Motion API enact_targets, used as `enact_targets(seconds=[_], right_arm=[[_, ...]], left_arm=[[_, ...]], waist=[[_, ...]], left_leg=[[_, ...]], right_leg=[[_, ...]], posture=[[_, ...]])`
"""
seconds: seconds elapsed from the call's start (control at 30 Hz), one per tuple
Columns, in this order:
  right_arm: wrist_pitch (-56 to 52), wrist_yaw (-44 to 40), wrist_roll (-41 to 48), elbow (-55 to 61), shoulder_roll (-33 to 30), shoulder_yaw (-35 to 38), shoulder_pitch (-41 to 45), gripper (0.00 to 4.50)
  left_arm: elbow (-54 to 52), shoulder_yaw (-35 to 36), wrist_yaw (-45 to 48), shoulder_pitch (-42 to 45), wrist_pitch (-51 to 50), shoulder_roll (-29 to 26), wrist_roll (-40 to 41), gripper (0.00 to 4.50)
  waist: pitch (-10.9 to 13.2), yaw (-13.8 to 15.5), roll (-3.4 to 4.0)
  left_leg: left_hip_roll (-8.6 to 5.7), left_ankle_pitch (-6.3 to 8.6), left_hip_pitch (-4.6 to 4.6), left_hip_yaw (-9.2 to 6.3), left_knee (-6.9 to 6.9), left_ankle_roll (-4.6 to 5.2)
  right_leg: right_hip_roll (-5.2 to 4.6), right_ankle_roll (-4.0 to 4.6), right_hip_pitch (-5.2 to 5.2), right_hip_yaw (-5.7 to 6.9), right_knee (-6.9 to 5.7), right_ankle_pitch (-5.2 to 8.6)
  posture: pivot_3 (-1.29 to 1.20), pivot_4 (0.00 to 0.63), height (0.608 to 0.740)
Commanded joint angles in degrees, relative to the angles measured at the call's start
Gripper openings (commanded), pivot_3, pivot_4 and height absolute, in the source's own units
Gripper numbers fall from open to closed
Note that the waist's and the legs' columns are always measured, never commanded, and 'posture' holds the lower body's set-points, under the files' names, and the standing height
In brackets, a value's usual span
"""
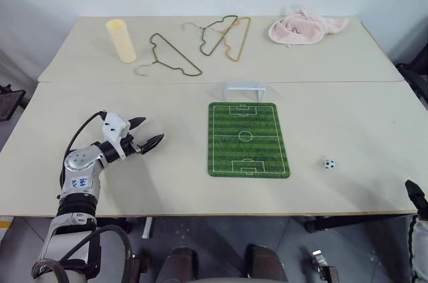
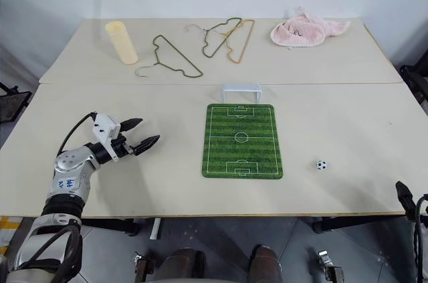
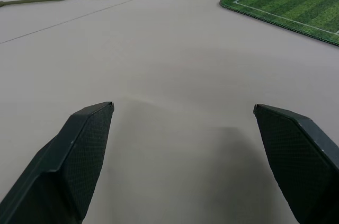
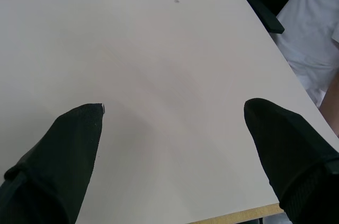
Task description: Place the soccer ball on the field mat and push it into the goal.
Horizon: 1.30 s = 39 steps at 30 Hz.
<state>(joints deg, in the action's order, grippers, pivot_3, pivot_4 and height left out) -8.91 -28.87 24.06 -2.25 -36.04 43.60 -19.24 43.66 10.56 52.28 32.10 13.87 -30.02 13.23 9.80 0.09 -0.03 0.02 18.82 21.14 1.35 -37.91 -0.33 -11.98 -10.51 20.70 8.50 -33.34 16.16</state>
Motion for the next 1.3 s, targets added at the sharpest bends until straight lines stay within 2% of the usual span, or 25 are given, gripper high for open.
enact_targets(seconds=[0.03,0.23,0.37,0.67,0.8,0.9,1.07,1.3], right_arm=[[-0.16,0.88,0.85,1.95,-0.47,2.85,-0.16,4.45],[-1.81,1.46,1.42,4.87,-0.41,3.42,-0.56,4.45],[-6.24,0.54,3.8,10.77,-1.99,3.26,0.17,4.45],[-22.8,-7.38,11.53,21.46,-12.11,-5.8,6.17,4.45],[-20.01,-13.12,7.06,18.93,-15.08,-13.78,8.61,4.45],[-18.71,-16.91,3.3,11.36,-17.05,-21.85,14.5,4.45],[-16.35,-20.6,0.65,5.24,-16.97,-25.85,18.84,4.45],[-13.5,-23.87,-3.02,0.82,-15.95,-30.55,20.41,4.45]], left_arm=[[-0.44,0.71,0.25,1.28,0.52,-0.18,1.03,4.5],[-1.7,1.59,-1.7,1.27,-2.07,-0.19,1.78,4.5],[-3.55,-0.35,-3.93,1.16,-4.83,-0.4,-0.51,4.5],[-7.47,-2.38,8.2,1.58,-1.51,0.39,2.84,4.5],[-9.44,-2.44,14.72,0.81,-1.06,0.73,5.65,4.5],[-10.22,-2.54,15.58,0.38,-1.64,0.45,5.51,4.5],[-15.02,-1.91,15.05,-2.41,-3.95,-0.36,6.26,4.5],[-20.55,-0.7,13.22,-6.52,-6.72,-1.85,6.73,4.5]], waist=[[0.0,0.02,0.0],[0.0,0.0,0.0],[0.0,0.01,0.0],[0.03,0.03,-0.03],[0.09,0.45,-0.13],[0.12,0.47,-0.19],[0.13,0.58,-0.19],[0.13,0.65,-0.19]], left_leg=[[0.0,0.0,0.0,0.0,0.0,0.0],[0.0,0.0,0.0,0.0,0.0,0.0],[0.0,0.0,0.0,0.0,0.0,0.0],[0.04,0.0,0.02,-0.01,-0.07,0.0],[0.0,0.02,0.08,-0.01,-0.12,0.03],[0.0,0.02,0.09,0.0,-0.18,0.03],[0.02,0.02,0.09,-0.03,-0.19,0.03],[0.02,0.02,0.08,-0.03,-0.21,0.03]], right_leg=[[0.0,0.0,0.0,0.0,0.0,0.0],[0.0,0.0,0.0,0.0,-0.01,0.0],[0.0,0.0,0.0,0.0,-0.01,0.0],[0.03,0.0,0.01,0.0,-0.07,0.0],[0.01,0.0,0.01,0.01,-0.05,0.0],[0.01,0.0,0.0,0.0,-0.05,0.0],[0.02,0.0,0.01,0.02,-0.08,0.0],[0.02,0.0,-0.02,0.04,-0.07,0.0]], posture=[[0.0,0.15,0.74],[0.0,0.15,0.74],[0.0,0.15,0.74],[0.0,0.15,0.74],[0.0,0.15,0.74],[0.0,0.15,0.74],[0.0,0.15,0.74],[0.0,0.15,0.74]])
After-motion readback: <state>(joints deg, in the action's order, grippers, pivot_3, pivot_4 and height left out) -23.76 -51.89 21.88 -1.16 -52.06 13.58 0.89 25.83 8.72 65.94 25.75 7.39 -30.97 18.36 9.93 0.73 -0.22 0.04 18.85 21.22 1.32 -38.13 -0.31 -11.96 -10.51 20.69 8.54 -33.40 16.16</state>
